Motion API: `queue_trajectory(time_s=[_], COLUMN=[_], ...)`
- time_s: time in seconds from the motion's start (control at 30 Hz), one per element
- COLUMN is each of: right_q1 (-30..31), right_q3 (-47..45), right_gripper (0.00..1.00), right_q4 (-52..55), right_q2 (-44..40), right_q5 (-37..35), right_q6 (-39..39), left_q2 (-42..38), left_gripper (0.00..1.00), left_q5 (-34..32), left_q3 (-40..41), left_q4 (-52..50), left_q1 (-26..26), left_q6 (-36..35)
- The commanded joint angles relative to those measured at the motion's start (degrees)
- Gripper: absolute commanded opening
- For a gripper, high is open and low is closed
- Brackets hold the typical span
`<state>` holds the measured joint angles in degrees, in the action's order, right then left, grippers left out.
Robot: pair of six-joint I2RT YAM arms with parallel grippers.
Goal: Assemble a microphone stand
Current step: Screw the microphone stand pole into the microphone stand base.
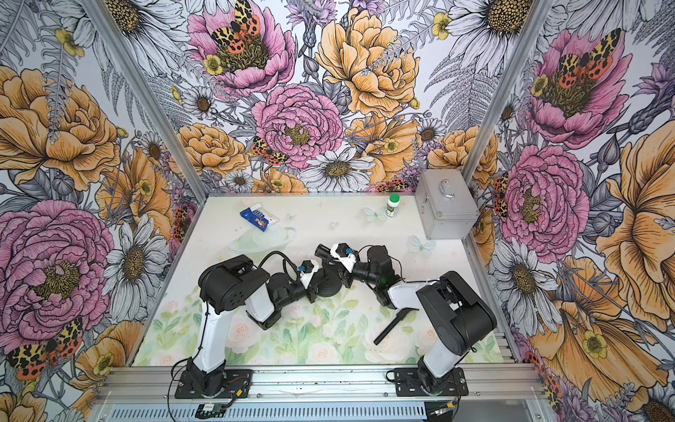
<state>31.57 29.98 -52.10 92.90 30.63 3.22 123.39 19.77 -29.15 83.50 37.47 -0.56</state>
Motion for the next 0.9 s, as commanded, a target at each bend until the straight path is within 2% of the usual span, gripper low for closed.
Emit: queue_trajectory(time_s=[0.0, 0.07, 0.1, 0.2, 0.27, 0.3, 0.4, 0.43, 0.53, 0.87], right_q1=[6.18, 10.36, 11.23, 10.78, 8.96, 7.23, 0.81, -1.13, -4.14, -6.80], right_q3=[-5.09, -5.49, -5.12, -2.45, -1.95, -1.80, 1.07, 2.47, 6.25, 21.60], right_gripper=[0.00, 0.00, 0.00, 0.00, 0.25, 0.36, 0.48, 0.50, 0.52, 0.49], right_q4=[-8.61, -8.25, -7.27, 0.24, 2.43, 3.12, 9.99, 12.72, 19.86, 42.76], right_q2=[0.82, 0.95, 0.63, -1.66, -2.73, -3.25, -3.73, -3.46, -1.83, 5.04], right_q5=[-30.11, -38.64, -40.17, -37.72, -28.83, -21.21, 1.11, 7.83, 18.19, 32.06], right_q6=[-7.59, -6.48, -5.41, -1.31, 2.51, 4.23, 5.84, 6.69, 10.53, 22.56], left_q2=[2.20, 2.29, 2.32, 2.55, 2.61, 2.61, 2.62, 2.61, 2.65, 2.69], left_gripper=[0.24, 0.24, 0.24, 0.24, 0.24, 0.24, 0.24, 0.24, 0.24, 0.24], left_q5=[-0.85, -1.00, -1.01, -1.17, -1.36, -1.27, -1.09, -0.93, -0.54, -0.23], left_q3=[0.10, 0.09, 0.05, -0.01, 0.01, 0.05, 0.04, 0.00, -0.13, -0.23], left_q4=[-2.62, -2.63, -2.60, -2.60, -2.60, -2.63, -2.63, -2.58, -2.56, -2.64], left_q1=[-0.45, -0.46, -0.47, -0.45, -0.38, -0.38, -0.41, -0.43, -0.43, -0.30], left_q6=[0.45, 0.56, 0.57, 0.68, 0.73, 0.72, 0.56, 0.56, 0.56, 0.13])
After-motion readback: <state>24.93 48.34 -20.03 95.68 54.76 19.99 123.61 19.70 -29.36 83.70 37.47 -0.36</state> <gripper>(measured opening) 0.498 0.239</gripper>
